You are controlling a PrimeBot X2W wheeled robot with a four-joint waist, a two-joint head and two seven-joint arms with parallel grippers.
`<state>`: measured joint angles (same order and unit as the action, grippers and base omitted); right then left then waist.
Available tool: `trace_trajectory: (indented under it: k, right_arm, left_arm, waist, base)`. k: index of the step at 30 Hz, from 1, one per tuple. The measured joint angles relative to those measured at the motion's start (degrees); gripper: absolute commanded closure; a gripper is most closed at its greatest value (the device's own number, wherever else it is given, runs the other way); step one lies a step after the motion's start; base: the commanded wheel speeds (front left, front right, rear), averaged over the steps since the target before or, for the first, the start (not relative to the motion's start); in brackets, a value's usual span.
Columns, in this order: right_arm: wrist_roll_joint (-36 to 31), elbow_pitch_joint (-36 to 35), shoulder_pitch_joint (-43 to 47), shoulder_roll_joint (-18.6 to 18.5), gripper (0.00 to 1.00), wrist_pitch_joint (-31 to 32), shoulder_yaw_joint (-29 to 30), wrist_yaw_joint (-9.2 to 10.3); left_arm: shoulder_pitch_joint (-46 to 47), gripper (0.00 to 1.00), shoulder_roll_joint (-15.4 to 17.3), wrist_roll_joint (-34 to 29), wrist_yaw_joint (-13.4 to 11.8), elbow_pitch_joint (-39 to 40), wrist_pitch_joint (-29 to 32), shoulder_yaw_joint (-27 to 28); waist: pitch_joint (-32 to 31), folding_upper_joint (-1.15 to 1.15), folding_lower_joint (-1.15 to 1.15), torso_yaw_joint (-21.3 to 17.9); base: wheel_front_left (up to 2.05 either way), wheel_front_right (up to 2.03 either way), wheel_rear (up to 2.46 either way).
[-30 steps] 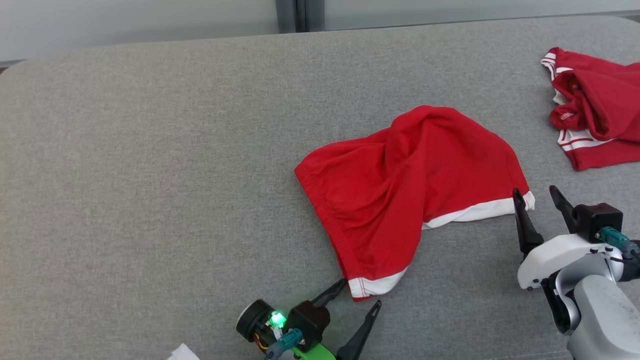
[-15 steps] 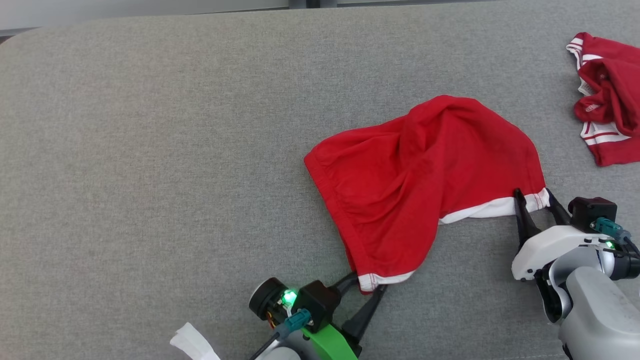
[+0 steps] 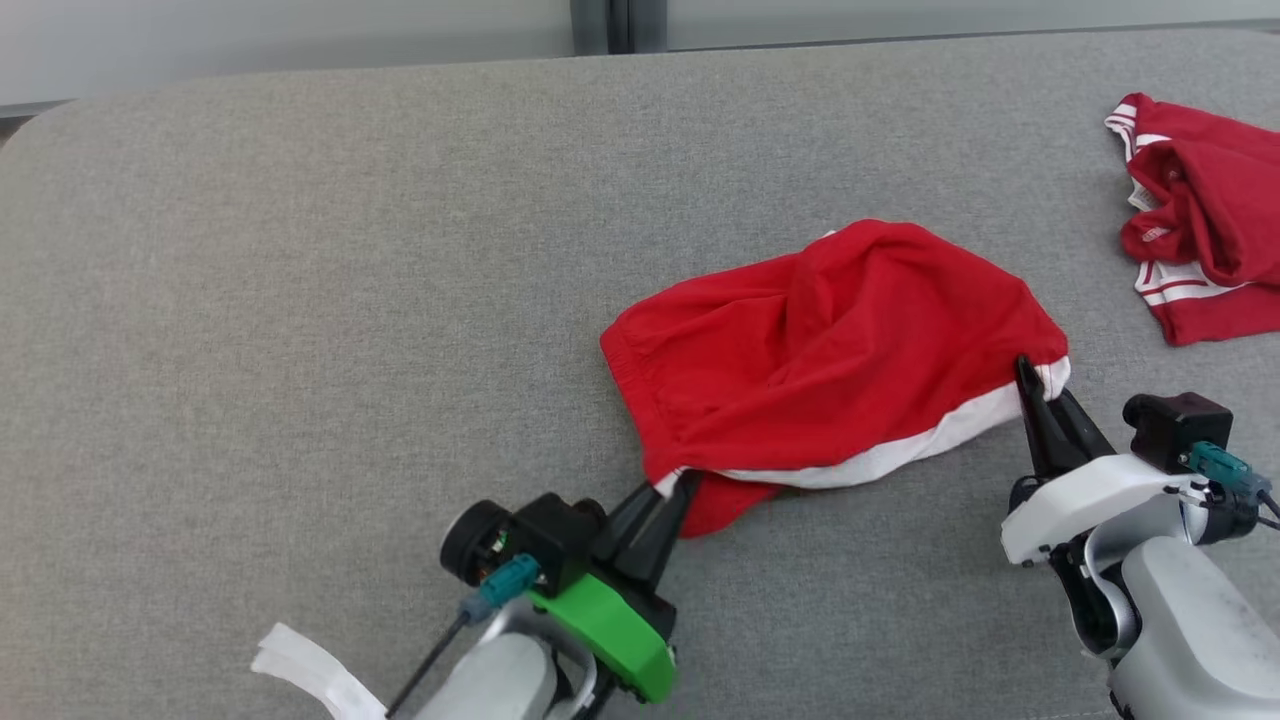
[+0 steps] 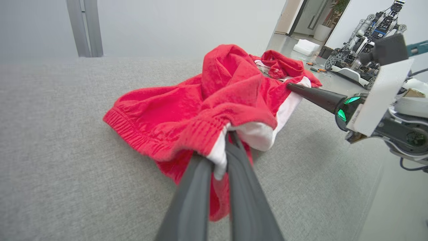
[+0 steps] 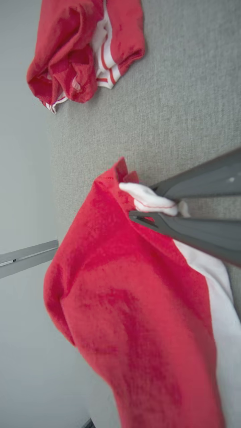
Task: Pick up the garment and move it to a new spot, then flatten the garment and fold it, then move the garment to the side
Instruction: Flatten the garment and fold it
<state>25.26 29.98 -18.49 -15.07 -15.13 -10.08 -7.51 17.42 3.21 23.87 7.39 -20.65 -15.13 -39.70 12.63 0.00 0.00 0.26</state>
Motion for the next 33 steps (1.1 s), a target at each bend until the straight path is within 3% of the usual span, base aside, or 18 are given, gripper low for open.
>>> trace_trajectory:
  k: [7, 11, 17, 22, 29, 33]
  right_arm:
    - [6.0, -3.1, -9.2, -0.3, 1.00, 0.2, -5.0, 0.02]
    - [9.8, -1.1, -24.5, -1.1, 1.00, 2.5, -9.1, 0.01]
    - [16.1, 5.9, -44.0, -0.9, 1.00, 6.7, -9.7, 0.02]
    - [19.4, 12.9, -59.1, 0.8, 1.00, 8.5, -9.3, 0.02]
    - [19.4, 19.2, -71.5, 1.8, 1.00, 6.7, -12.6, 0.02]
    - [20.9, 20.4, -72.6, 1.9, 1.00, 5.2, -14.8, 0.02]
  left_arm:
    - [12.1, 1.00, 5.0, 1.7, 0.0, -0.5, 0.0, 6.3]
    - [27.7, 1.00, 8.7, 5.1, 0.0, -5.1, 0.6, 5.5]
    - [47.4, 1.00, 9.4, 14.3, 0.0, -11.8, 3.3, 5.0]
    - [61.8, 1.00, 10.8, 17.5, 0.0, -17.9, 3.5, 3.3]
    - [74.3, 1.00, 11.2, 20.5, 0.0, -22.3, 1.6, -0.2]
    - [76.0, 1.00, 11.2, 22.4, 0.0, -23.2, 0.7, -2.0]
  waist:
    - [-0.7, 0.00, 0.00, -1.2]
    - [1.3, 0.00, 0.00, -1.7]
    - [5.6, 0.00, 0.00, -1.6]
    - [9.5, 0.00, 0.01, -1.7]
    - [13.4, 0.00, 0.01, -2.5]
    - [14.9, 0.00, 0.01, -2.8]
  base:
    - [0.00, 0.00, 0.00]
    - [0.00, 0.00, 0.00]
    - [0.00, 0.00, 0.00]
    - [0.00, 0.00, 0.00]
    - [0.00, 0.00, 0.00]
    - [0.00, 0.00, 0.00]
